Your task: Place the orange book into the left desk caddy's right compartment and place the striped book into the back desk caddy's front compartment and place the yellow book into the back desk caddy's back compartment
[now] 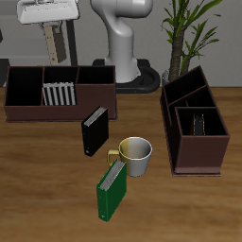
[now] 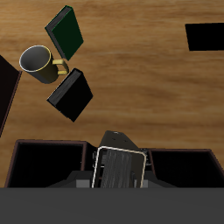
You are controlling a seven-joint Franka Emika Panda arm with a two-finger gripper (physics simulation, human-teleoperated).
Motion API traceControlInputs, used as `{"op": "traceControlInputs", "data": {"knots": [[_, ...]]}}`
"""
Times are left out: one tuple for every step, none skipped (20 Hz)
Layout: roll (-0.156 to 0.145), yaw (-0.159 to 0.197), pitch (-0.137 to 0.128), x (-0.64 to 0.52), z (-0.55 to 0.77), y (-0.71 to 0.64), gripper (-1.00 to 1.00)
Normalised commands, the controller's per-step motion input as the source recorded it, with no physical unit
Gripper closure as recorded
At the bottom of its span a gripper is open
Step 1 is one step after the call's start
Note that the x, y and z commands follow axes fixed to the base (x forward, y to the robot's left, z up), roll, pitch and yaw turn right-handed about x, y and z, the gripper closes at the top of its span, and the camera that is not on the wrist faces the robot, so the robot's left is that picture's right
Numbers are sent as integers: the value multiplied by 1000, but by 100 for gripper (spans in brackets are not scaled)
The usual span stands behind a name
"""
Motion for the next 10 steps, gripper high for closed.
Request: {"op": "traceControlInputs", "data": {"knots": [[-33, -59, 14, -163, 148, -143, 100], [-12, 55, 6, -189, 59, 1, 100], [43, 49, 52, -115, 6, -8, 100], [314, 464, 171, -180, -377, 130, 100], [137, 398, 32, 15, -30, -136, 100], [-184, -80, 22, 16, 77, -488, 100], [54, 186, 52, 52, 74, -266, 100], [63, 193, 100, 105, -59, -293, 100], [-43, 222, -24, -82, 26, -729, 100], [6, 241, 43, 24, -88, -133, 100]]}}
